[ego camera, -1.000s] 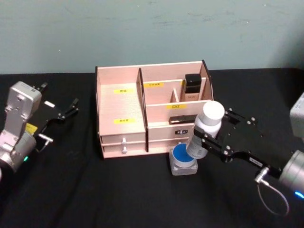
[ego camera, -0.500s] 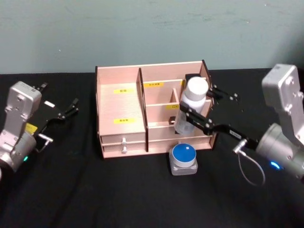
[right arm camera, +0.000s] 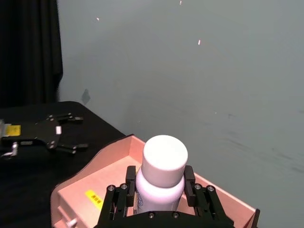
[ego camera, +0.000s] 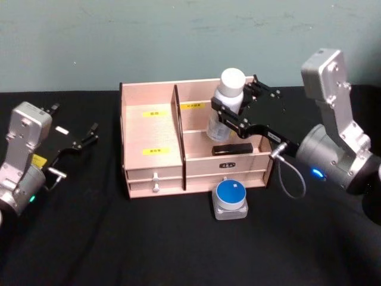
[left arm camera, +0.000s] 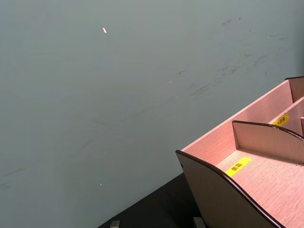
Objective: Pick up the facial cleanser and watermelon frost from the table and place them into the tiered storage box.
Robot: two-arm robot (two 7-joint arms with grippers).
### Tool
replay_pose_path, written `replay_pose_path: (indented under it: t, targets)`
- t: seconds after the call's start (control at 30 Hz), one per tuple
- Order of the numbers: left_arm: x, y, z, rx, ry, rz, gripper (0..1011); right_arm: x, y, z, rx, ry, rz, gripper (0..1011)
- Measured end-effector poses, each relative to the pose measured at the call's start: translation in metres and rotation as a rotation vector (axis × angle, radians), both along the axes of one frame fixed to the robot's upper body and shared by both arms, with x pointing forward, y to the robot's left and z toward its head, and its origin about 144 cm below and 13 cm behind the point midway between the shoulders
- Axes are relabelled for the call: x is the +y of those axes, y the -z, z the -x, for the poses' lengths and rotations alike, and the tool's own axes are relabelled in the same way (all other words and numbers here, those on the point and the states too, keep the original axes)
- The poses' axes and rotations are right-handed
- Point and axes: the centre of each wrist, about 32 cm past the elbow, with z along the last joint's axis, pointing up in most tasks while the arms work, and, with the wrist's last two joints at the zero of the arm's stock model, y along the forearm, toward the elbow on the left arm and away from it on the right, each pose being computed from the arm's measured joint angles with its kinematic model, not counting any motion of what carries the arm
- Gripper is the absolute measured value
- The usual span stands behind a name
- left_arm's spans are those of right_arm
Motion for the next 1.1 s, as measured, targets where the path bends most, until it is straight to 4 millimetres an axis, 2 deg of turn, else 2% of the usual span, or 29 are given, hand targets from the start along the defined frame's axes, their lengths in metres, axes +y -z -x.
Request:
replay_pose_path:
  t: [0.67,1.1]
  targets:
    - [0.0,0.0,0.0,0.0,0.0,0.0,1001,0.02,0.008,-0.051,0.013,0.028,-0.012,593]
    - [0.0,0.0,0.0,0.0,0.0,0.0,1001,0.027,0.013,-0.066,0.028,0.027,-0.013,593]
